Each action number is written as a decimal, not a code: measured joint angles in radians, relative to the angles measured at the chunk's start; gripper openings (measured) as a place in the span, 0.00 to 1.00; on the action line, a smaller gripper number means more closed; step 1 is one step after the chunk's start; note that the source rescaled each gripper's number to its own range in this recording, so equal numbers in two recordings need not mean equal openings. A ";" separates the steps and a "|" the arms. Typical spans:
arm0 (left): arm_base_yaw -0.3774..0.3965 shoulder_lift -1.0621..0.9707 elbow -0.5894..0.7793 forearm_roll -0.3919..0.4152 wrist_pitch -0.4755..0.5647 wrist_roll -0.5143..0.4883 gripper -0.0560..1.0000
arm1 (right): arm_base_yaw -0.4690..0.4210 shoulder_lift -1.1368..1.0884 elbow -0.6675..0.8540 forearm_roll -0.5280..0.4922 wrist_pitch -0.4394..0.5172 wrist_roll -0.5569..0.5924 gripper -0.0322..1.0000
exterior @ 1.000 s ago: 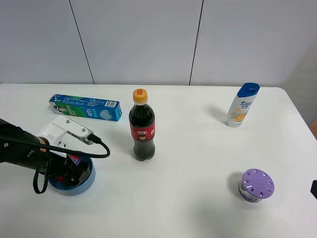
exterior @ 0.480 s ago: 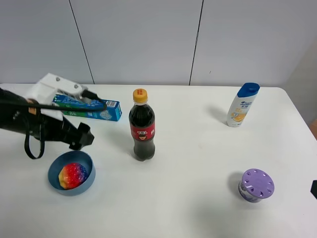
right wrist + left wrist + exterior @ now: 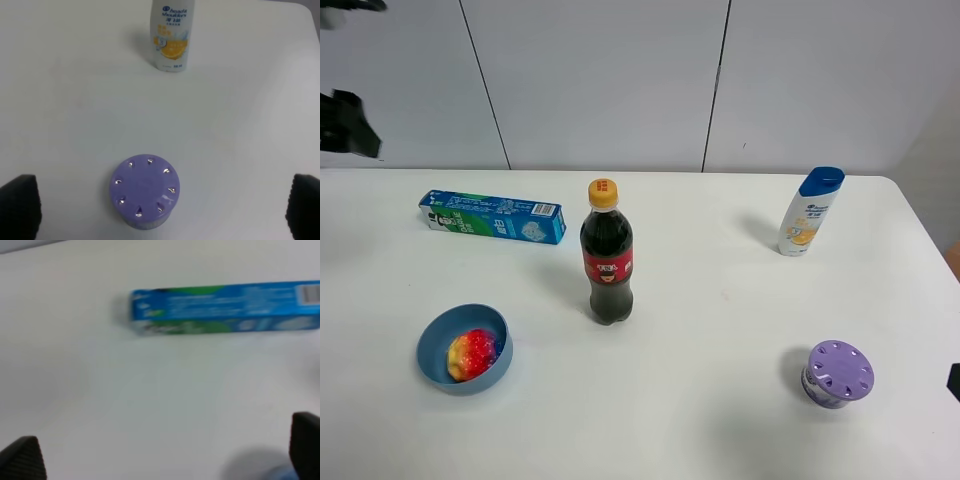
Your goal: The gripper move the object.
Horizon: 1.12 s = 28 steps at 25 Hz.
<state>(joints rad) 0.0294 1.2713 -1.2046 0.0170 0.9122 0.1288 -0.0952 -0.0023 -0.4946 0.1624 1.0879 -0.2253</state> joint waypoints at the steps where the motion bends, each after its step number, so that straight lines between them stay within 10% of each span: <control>1: 0.035 -0.016 -0.010 0.000 0.030 0.018 0.99 | 0.000 0.000 0.000 0.000 0.000 0.000 1.00; 8: 0.187 -0.233 -0.024 -0.010 0.190 0.043 0.99 | 0.000 0.000 0.000 0.000 0.000 0.000 1.00; 16: 0.197 -0.523 -0.027 -0.048 0.241 -0.147 0.99 | 0.000 0.000 0.000 0.000 0.000 0.000 1.00; 28: 0.197 -0.931 0.228 -0.083 0.208 -0.088 1.00 | 0.000 0.000 0.000 0.000 0.000 0.000 1.00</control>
<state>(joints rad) 0.2261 0.3406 -0.9768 -0.0661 1.1199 0.0412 -0.0952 -0.0023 -0.4946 0.1624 1.0879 -0.2253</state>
